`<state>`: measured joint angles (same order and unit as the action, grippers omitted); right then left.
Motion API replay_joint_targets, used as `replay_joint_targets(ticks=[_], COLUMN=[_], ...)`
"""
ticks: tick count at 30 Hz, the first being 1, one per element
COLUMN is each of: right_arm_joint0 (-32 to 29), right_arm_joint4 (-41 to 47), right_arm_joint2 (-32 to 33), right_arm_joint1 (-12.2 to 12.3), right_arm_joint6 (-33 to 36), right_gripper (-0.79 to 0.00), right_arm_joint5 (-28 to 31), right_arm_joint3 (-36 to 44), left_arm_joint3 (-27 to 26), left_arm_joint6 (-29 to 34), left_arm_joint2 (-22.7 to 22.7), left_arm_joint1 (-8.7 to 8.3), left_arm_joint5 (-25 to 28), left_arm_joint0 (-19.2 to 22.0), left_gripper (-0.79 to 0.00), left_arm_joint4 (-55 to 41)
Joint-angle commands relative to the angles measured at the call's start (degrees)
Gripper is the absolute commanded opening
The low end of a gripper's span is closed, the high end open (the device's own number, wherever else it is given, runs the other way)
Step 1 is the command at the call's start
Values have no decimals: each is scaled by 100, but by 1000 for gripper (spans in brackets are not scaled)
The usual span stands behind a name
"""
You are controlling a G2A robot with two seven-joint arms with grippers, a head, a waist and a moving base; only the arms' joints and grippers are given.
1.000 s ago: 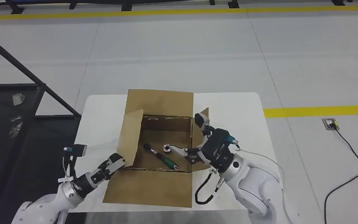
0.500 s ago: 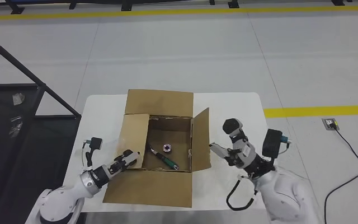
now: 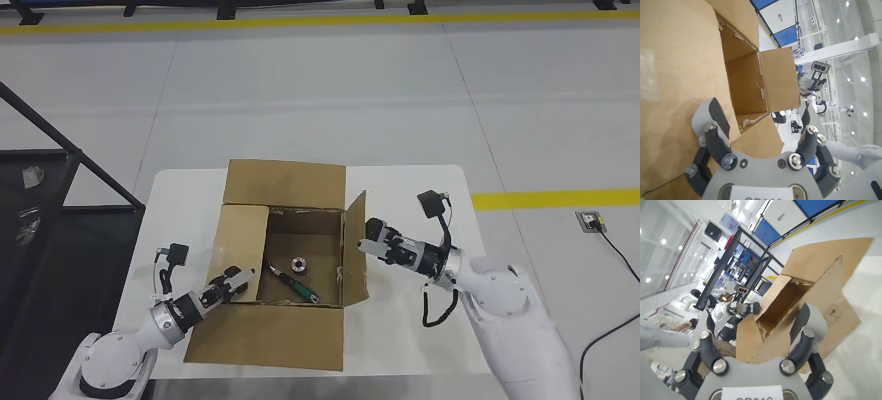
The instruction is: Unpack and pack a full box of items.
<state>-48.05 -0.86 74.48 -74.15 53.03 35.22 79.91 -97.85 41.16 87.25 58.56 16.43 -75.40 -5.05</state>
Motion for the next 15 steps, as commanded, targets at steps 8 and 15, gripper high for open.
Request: replay_joint_targets(ticks=[8, 15], right_arm_joint0=[1282, 2066], right_arm_joint4=[139, 59], right_arm_joint2=[-1361, -2260], right_arm_joint1=[-286, -620], right_arm_joint6=[37, -308], right_gripper=[0, 0], right_arm_joint5=[176, 42], right_arm_joint3=[-1157, -2342], left_arm_joint3=[68, 243], left_arm_joint6=[-88, -135], left_arm_joint2=[107, 68], left_arm_joint1=[-10, -9], left_arm_joint5=[-16, -121], left_arm_joint0=[-6, 65], left_gripper=[0, 0], left_arm_joint4=[-97, -75])
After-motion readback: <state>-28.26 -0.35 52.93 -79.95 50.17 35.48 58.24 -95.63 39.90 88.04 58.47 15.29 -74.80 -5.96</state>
